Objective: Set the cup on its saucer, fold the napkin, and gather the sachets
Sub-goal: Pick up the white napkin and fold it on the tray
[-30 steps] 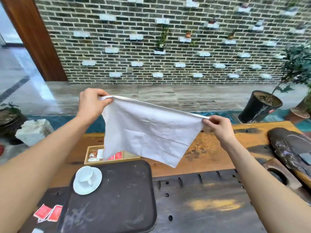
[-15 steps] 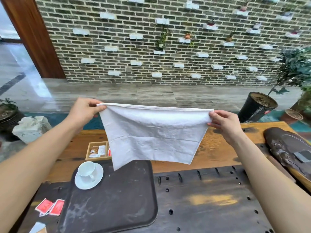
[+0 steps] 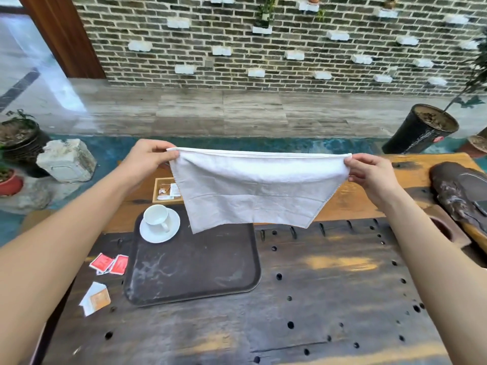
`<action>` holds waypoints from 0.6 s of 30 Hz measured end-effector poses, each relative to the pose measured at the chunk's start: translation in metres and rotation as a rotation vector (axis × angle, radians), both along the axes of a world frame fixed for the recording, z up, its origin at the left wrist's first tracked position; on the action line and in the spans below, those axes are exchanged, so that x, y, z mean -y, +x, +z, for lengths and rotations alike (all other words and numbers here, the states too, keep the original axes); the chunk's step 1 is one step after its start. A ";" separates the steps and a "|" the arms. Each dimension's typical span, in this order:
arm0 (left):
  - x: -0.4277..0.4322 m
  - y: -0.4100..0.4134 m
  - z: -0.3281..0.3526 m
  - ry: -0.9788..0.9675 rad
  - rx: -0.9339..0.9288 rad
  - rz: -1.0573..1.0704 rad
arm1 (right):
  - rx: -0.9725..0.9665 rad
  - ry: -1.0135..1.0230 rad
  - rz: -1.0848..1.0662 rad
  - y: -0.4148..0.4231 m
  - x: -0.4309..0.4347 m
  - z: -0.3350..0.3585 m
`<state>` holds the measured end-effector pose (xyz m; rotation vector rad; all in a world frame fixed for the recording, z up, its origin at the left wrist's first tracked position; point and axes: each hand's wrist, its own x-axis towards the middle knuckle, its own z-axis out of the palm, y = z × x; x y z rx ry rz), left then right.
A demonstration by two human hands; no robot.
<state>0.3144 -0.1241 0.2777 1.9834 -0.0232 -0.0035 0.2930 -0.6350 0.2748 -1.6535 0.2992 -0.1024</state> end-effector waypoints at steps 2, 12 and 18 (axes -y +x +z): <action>-0.006 -0.004 -0.005 -0.027 -0.029 0.011 | -0.027 0.012 0.008 -0.005 -0.004 -0.005; -0.017 0.002 -0.046 0.048 -0.225 0.023 | -0.236 -0.128 0.041 -0.001 -0.030 -0.043; -0.019 0.009 -0.080 0.168 -0.218 0.082 | -0.209 -0.259 -0.016 0.006 -0.047 -0.066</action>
